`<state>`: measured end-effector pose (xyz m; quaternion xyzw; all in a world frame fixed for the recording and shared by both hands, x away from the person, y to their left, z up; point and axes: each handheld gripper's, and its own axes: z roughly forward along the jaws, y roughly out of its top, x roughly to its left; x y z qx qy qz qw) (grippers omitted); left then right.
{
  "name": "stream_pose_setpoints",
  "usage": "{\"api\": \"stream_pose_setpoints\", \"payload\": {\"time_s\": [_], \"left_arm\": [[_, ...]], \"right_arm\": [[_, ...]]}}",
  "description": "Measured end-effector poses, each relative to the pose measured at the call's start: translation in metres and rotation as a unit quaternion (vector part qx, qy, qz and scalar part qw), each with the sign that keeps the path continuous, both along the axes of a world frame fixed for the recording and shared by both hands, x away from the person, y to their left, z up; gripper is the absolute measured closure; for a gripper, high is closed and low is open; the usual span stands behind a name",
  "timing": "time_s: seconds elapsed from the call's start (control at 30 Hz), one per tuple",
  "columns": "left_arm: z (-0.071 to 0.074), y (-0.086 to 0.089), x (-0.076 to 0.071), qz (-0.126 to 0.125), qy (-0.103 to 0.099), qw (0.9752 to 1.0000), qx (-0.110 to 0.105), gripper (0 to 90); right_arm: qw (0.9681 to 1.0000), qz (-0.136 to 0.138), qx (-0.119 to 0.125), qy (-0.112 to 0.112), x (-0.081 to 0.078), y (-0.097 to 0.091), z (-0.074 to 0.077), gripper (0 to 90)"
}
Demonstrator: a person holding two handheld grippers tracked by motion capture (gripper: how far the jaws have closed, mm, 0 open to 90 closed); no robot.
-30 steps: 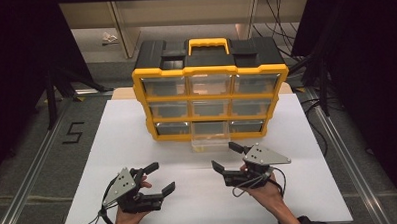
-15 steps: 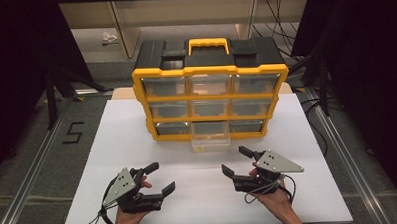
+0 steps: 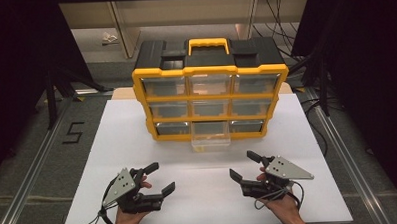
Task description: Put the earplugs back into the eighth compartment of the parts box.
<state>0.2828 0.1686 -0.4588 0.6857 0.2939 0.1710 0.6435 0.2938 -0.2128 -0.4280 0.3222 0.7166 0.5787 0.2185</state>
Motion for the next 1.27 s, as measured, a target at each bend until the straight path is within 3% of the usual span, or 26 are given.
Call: {"api": "stream_pose_setpoints", "payload": {"time_s": [0.63,1.27], "left_arm": [[0.000,0.001,0.000,0.002,-0.007,1.0000,-0.004,16.0],[0.000,0.001,0.000,0.002,-0.012,0.9999,-0.002,15.8]], "right_arm": [[0.9999,-0.009,-0.004,0.004,-0.011,-0.012,-0.006,19.4],[0.9999,-0.009,-0.006,0.006,-0.010,-0.012,-0.009,19.4]]}}
